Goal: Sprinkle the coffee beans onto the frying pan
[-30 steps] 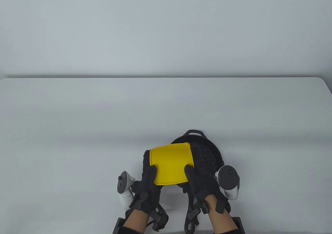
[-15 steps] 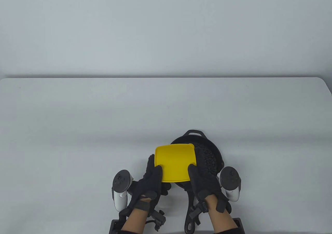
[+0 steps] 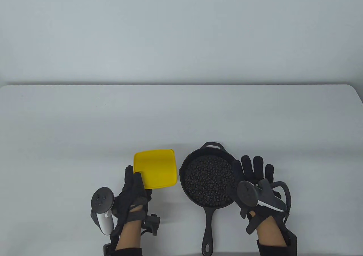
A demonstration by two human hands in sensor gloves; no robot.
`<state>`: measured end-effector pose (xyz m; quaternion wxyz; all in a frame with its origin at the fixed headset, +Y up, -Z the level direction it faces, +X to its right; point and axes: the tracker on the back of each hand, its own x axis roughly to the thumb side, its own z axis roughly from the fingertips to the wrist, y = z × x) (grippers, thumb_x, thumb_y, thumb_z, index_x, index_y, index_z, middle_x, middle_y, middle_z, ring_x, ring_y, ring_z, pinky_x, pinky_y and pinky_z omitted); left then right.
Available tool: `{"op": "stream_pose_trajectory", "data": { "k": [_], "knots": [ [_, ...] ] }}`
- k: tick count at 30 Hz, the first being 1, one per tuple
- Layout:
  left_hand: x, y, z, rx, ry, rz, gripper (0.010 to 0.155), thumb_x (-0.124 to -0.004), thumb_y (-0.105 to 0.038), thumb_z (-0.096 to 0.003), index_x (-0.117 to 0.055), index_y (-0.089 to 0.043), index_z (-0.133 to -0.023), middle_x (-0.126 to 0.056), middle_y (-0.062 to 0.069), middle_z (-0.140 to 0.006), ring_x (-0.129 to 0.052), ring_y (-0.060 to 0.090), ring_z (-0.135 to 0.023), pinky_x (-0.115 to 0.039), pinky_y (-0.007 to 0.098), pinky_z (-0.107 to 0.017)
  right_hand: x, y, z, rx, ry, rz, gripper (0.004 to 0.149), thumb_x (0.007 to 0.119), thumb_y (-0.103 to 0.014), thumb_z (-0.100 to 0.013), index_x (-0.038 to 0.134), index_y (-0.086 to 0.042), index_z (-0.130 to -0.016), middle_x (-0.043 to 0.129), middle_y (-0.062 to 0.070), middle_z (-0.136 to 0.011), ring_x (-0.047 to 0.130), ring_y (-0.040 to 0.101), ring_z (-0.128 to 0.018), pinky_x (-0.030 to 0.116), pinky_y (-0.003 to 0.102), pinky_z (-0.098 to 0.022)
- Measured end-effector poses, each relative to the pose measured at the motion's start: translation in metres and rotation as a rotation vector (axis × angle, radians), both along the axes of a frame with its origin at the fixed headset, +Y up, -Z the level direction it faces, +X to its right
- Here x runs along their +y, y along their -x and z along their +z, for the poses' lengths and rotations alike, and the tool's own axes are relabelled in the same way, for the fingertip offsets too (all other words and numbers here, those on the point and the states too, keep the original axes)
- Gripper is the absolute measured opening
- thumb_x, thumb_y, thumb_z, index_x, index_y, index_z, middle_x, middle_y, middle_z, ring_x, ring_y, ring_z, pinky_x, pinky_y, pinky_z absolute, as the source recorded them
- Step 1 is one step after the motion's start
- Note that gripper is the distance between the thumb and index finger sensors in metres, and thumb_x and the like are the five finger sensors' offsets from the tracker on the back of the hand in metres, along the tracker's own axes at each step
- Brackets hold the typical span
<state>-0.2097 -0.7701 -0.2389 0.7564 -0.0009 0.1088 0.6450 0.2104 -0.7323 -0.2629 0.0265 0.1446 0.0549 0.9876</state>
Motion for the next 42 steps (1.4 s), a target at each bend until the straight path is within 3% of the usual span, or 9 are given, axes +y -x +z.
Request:
{"op": "stream_pose_trajectory", "data": {
  "k": [2,8,13,38,42],
  "knots": [
    [-0.001,0.006,0.0,0.028,0.055,-0.059,0.069,-0.054,-0.057,-0.0565,-0.033,-0.018,-0.109,-0.054,0.034,-0.099,-0.09,0.044,-0.058,-0.086,0.038,-0.04,-0.004,-0.001,-0.001,-0.015,0.074,-0.024,0.084,0.056,-0.062,-0.06,0.003,-0.017,-0.108,-0.02,0.007,-0.097,-0.021,0.04,-0.083,-0.01,0.056,-0.046],
    [-0.007,0.019,0.002,0.099,0.178,-0.177,0.068,-0.055,-0.056,-0.0552,-0.037,-0.019,-0.109,-0.056,0.032,-0.1,-0.091,0.044,-0.058,-0.086,0.039,-0.041,0.003,0.014,0.004,0.008,-0.083,0.002,0.084,0.056,-0.061,-0.06,0.005,-0.016,-0.109,-0.018,0.009,-0.098,-0.019,0.042,-0.084,-0.009,0.057,-0.046],
    [-0.012,0.021,0.002,0.117,0.22,-0.18,0.066,-0.057,-0.056,-0.0557,-0.042,-0.017,-0.108,-0.058,0.032,-0.099,-0.092,0.045,-0.056,-0.086,0.039,-0.039,-0.001,0.009,0.003,-0.005,-0.073,-0.045,0.084,0.056,-0.061,-0.06,0.007,-0.015,-0.11,-0.015,0.011,-0.099,-0.018,0.043,-0.084,-0.009,0.057,-0.046],
    [-0.015,0.022,0.003,0.146,0.309,-0.236,0.058,-0.06,-0.044,-0.0575,-0.046,-0.011,-0.104,-0.067,0.026,-0.097,-0.091,0.046,-0.058,-0.086,0.04,-0.041,-0.012,0.014,0.001,0.001,0.016,-0.076,0.083,0.056,-0.06,-0.06,0.008,-0.012,-0.11,-0.013,0.014,-0.1,-0.016,0.044,-0.084,-0.008,0.056,-0.046],
    [0.0,0.018,0.004,0.162,0.266,-0.401,0.059,-0.06,-0.044,-0.0575,-0.044,-0.013,-0.105,-0.064,0.026,-0.098,-0.087,0.047,-0.064,-0.083,0.043,-0.045,-0.012,0.013,0.001,0.002,0.01,-0.074,0.083,0.056,-0.06,-0.06,0.008,-0.012,-0.11,-0.013,0.014,-0.1,-0.016,0.044,-0.084,-0.008,0.056,-0.046]
  ]
}}
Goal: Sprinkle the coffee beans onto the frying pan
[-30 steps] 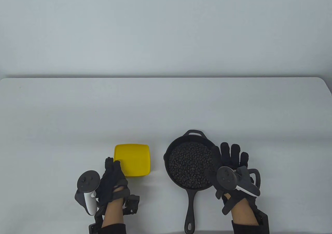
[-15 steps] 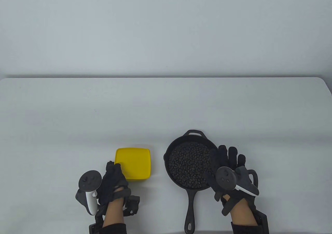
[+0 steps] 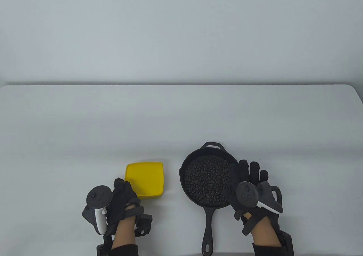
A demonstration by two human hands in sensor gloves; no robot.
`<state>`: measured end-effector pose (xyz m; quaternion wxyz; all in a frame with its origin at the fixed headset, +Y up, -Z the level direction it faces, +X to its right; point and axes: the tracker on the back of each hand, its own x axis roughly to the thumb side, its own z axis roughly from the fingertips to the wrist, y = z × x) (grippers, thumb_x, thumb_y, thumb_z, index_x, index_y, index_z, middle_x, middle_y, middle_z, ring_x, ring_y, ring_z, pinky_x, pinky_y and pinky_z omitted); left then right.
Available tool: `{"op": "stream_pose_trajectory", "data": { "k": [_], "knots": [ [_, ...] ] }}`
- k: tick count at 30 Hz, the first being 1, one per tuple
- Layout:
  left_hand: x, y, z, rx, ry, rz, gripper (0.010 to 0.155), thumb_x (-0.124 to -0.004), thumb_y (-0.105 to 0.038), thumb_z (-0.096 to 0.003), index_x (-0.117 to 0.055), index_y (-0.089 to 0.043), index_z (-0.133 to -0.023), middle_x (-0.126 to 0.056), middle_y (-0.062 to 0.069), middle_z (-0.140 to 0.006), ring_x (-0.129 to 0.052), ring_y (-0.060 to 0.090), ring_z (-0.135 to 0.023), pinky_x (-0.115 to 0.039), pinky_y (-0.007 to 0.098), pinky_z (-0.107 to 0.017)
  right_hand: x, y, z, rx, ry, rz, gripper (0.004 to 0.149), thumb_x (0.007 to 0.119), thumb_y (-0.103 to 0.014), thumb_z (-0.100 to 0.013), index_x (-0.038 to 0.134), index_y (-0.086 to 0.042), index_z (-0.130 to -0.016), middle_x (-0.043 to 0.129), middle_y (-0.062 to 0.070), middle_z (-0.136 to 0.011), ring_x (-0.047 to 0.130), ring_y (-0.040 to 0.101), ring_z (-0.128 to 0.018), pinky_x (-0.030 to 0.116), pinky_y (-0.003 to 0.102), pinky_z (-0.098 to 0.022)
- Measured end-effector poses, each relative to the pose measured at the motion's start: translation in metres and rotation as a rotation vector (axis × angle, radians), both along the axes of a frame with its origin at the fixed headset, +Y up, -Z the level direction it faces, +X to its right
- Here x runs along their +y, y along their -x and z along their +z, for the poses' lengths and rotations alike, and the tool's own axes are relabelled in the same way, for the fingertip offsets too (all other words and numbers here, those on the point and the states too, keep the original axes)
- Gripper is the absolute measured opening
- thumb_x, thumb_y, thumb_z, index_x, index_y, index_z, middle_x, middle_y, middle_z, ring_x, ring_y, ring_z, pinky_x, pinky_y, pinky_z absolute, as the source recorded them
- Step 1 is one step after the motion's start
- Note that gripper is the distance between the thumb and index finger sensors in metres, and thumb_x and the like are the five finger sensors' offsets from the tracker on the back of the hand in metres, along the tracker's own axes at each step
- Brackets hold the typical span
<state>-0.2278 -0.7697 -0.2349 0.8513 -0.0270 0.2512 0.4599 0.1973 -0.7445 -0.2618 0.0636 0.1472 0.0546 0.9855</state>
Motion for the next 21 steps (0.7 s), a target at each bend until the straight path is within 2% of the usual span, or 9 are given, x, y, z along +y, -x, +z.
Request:
{"op": "stream_pose_trajectory", "data": {
  "k": [5,6,8,10,11,12,14,18,21],
  "knots": [
    [0.036,-0.022,0.005,-0.082,-0.147,-0.346,0.066,-0.061,-0.05,-0.0572,-0.026,-0.027,-0.109,-0.039,0.016,-0.111,-0.058,0.046,-0.095,-0.063,0.048,-0.069,-0.001,0.0,0.0,-0.004,0.009,0.005,0.083,0.056,-0.06,-0.06,0.008,-0.012,-0.11,-0.013,0.014,-0.1,-0.016,0.044,-0.084,-0.008,0.056,-0.046],
    [0.041,-0.027,0.006,-0.117,-0.183,-0.389,0.07,-0.061,-0.053,-0.0566,-0.02,-0.031,-0.108,-0.03,0.013,-0.113,-0.049,0.045,-0.1,-0.056,0.048,-0.074,-0.001,0.0,0.0,-0.005,0.011,0.008,0.083,0.056,-0.06,-0.06,0.008,-0.012,-0.11,-0.013,0.014,-0.1,-0.016,0.044,-0.084,-0.008,0.056,-0.046],
    [0.048,-0.042,0.007,-0.251,-0.259,-0.443,0.077,-0.062,-0.061,-0.0545,-0.009,-0.041,-0.107,-0.007,0.002,-0.115,-0.019,0.039,-0.109,-0.03,0.05,-0.082,-0.001,0.001,0.0,-0.006,0.013,0.011,0.083,0.056,-0.06,-0.06,0.008,-0.012,-0.11,-0.013,0.014,-0.1,-0.016,0.044,-0.084,-0.008,0.056,-0.045],
    [0.053,-0.062,0.008,-0.382,-0.311,-0.53,0.082,-0.063,-0.067,-0.0524,0.001,-0.051,-0.103,0.018,-0.013,-0.109,0.01,0.026,-0.108,-0.011,0.05,-0.082,-0.001,0.001,0.001,-0.007,0.01,0.018,0.083,0.056,-0.06,-0.06,0.008,-0.012,-0.11,-0.013,0.014,-0.1,-0.016,0.044,-0.084,-0.008,0.056,-0.045],
    [0.055,-0.069,0.008,-0.42,-0.31,-0.575,0.083,-0.062,-0.068,-0.0517,0.004,-0.055,-0.1,0.025,-0.021,-0.103,0.017,0.019,-0.106,-0.004,0.049,-0.08,-0.001,0.001,0.001,-0.009,0.005,0.023,0.084,0.056,-0.06,-0.06,0.008,-0.012,-0.11,-0.013,0.014,-0.1,-0.016,0.044,-0.084,-0.008,0.056,-0.045],
    [0.055,-0.074,0.007,-0.438,-0.302,-0.611,0.084,-0.062,-0.07,-0.0505,0.005,-0.056,-0.099,0.027,-0.022,-0.101,0.023,0.016,-0.104,0.001,0.048,-0.078,-0.001,0.001,0.001,-0.01,0.002,0.027,0.083,0.056,-0.06,-0.06,0.008,-0.012,-0.11,-0.013,0.014,-0.1,-0.016,0.044,-0.084,-0.008,0.056,-0.045],
    [0.051,-0.083,0.004,-0.47,-0.251,-0.646,0.085,-0.061,-0.072,-0.0472,0.003,-0.054,-0.099,0.022,-0.02,-0.104,0.021,0.017,-0.104,0.003,0.049,-0.076,-0.001,0.001,0.0,-0.011,0.002,0.032,0.083,0.056,-0.06,-0.06,0.008,-0.012,-0.11,-0.013,0.014,-0.1,-0.016,0.044,-0.084,-0.008,0.056,-0.045],
    [0.035,-0.089,-0.001,-0.543,-0.147,-0.568,0.081,-0.062,-0.072,-0.0451,-0.009,-0.051,-0.104,0.011,-0.018,-0.109,0.017,0.018,-0.104,0.003,0.049,-0.073,-0.002,0.0,0.001,-0.016,0.001,0.045,0.083,0.056,-0.059,-0.06,0.008,-0.012,-0.11,-0.013,0.014,-0.1,-0.016,0.043,-0.084,-0.008,0.056,-0.045],
    [0.034,-0.087,-0.001,-0.547,-0.133,-0.575,0.08,-0.062,-0.072,-0.0447,-0.014,-0.049,-0.105,0.006,-0.015,-0.111,0.011,0.02,-0.106,-0.001,0.05,-0.073,-0.002,0.002,0.001,-0.02,0.011,0.037,0.083,0.056,-0.059,-0.06,0.008,-0.012,-0.11,-0.013,0.014,-0.1,-0.016,0.044,-0.084,-0.008,0.056,-0.045]
  ]
}}
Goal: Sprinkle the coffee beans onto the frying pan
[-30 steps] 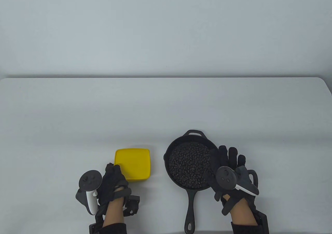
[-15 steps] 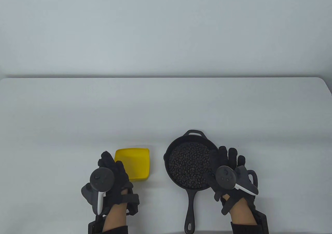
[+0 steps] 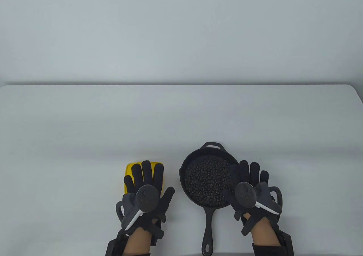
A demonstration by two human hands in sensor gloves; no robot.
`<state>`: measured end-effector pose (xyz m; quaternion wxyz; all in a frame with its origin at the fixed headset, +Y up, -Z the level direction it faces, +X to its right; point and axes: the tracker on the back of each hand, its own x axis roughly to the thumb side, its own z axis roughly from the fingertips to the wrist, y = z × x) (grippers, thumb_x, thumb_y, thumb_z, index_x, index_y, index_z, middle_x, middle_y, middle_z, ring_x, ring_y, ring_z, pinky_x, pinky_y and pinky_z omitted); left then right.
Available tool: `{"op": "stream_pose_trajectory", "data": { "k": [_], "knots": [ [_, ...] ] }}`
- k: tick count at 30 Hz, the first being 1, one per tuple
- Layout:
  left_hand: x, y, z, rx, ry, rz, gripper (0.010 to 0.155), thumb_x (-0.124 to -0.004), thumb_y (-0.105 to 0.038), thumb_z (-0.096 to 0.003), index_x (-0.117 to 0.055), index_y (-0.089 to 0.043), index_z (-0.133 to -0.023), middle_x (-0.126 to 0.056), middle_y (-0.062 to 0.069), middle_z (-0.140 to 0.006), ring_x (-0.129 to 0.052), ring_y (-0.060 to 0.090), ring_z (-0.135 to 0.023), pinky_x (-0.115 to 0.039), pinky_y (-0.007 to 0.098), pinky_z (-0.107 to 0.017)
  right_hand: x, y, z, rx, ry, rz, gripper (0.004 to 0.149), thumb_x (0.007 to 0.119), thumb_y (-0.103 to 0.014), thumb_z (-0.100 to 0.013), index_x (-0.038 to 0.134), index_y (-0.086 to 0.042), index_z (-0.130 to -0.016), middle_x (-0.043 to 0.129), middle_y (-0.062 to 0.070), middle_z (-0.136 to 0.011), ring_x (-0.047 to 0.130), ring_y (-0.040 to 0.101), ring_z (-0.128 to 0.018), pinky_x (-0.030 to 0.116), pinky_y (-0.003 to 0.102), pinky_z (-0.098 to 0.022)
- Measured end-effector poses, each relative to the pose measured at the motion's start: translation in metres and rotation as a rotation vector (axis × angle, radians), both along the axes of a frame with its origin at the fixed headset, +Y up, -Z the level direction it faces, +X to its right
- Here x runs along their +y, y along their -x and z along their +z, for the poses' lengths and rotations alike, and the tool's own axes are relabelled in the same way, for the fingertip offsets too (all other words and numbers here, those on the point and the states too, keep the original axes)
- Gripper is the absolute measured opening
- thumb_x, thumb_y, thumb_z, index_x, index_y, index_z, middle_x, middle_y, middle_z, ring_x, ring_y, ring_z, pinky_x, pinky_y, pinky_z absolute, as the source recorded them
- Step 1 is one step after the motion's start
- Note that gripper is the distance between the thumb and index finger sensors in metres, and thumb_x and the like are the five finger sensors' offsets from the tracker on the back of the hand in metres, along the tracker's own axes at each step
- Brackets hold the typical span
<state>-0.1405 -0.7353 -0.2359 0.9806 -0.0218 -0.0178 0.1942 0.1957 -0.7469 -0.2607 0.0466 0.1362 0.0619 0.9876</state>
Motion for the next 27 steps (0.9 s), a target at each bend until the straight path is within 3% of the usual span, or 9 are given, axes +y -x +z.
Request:
{"op": "stream_pose_trajectory", "data": {
  "k": [6,27],
  "knots": [
    [0.0005,0.0044,-0.0007,-0.01,0.013,0.102,0.079,-0.06,-0.071,-0.0454,-0.017,-0.048,-0.106,0.003,-0.013,-0.112,0.008,0.021,-0.106,-0.004,0.049,-0.074,-0.0003,0.005,0.0003,0.008,0.001,0.016,0.083,0.056,-0.059,-0.06,0.008,-0.012,-0.11,-0.013,0.014,-0.1,-0.016,0.044,-0.084,-0.009,0.056,-0.045],
    [-0.0046,0.005,-0.0023,0.012,0.061,0.111,0.077,-0.059,-0.069,-0.0462,-0.019,-0.045,-0.107,-0.001,-0.008,-0.113,0.006,0.026,-0.105,-0.003,0.048,-0.073,0.0002,0.0028,-0.0012,0.005,-0.006,-0.03,0.083,0.056,-0.059,-0.06,0.009,-0.012,-0.11,-0.013,0.014,-0.101,-0.016,0.044,-0.084,-0.008,0.056,-0.045]
  ]
}}
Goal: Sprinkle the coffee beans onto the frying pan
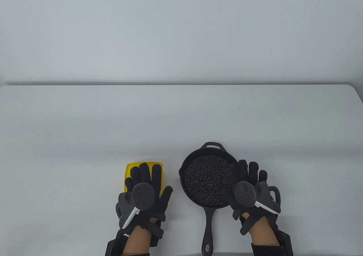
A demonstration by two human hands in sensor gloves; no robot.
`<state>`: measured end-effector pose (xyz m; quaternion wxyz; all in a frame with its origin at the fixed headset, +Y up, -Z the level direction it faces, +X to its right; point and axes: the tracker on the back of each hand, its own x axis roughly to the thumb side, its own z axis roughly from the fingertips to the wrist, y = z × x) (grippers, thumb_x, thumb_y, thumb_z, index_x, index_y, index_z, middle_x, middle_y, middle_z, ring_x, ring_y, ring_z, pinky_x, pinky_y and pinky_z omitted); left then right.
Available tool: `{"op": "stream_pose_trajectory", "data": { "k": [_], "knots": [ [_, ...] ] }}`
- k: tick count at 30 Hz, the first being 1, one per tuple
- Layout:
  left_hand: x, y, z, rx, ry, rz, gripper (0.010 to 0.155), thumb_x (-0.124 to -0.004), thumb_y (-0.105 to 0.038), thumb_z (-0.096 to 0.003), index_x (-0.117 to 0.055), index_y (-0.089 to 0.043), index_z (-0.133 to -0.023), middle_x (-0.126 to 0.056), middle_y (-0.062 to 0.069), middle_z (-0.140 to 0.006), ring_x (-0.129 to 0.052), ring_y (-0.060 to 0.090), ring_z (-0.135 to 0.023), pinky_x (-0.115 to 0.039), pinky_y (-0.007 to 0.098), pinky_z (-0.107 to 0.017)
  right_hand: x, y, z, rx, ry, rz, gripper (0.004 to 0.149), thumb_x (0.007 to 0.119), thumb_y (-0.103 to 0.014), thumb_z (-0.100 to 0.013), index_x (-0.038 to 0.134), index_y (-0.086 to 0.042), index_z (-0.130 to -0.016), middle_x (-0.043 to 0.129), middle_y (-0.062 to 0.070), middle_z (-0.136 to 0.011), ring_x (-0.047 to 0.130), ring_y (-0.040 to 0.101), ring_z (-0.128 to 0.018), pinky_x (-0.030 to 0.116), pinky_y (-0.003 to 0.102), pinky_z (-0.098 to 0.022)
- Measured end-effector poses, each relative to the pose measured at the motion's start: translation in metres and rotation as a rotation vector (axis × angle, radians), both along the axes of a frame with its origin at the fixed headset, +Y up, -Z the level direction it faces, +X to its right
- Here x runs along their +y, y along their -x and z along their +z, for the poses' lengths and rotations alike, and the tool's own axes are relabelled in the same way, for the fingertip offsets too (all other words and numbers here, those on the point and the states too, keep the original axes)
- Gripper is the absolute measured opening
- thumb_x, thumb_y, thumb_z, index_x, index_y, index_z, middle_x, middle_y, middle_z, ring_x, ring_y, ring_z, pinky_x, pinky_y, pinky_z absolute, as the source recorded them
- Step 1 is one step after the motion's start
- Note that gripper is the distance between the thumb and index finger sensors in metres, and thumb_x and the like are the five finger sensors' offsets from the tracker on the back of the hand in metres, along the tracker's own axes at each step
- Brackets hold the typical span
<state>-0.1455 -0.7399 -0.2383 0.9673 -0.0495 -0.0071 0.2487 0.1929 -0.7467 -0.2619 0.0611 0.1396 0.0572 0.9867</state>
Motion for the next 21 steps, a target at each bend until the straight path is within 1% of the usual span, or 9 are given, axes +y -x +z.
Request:
{"op": "stream_pose_trajectory", "data": {
  "k": [8,21],
  "knots": [
    [-0.0009,0.0007,0.0003,0.015,0.015,0.005,0.077,-0.059,-0.069,-0.0463,-0.019,-0.045,-0.107,-0.001,-0.007,-0.113,0.006,0.026,-0.105,-0.003,0.048,-0.072,0.0008,-0.0007,-0.0005,0.01,-0.012,-0.015,0.083,0.056,-0.059,-0.06,0.009,-0.012,-0.11,-0.012,0.015,-0.101,-0.015,0.044,-0.084,-0.008,0.056,-0.045],
    [-0.0019,0.0004,-0.0005,0.034,0.039,-0.001,0.077,-0.06,-0.068,-0.0462,-0.019,-0.045,-0.107,-0.001,-0.007,-0.113,0.006,0.026,-0.105,-0.003,0.047,-0.072,-0.0003,-0.0008,-0.0005,0.025,0.01,-0.028,0.083,0.056,-0.059,-0.06,0.009,-0.012,-0.11,-0.011,0.015,-0.101,-0.014,0.044,-0.085,-0.008,0.056,-0.045]
  ]
}}
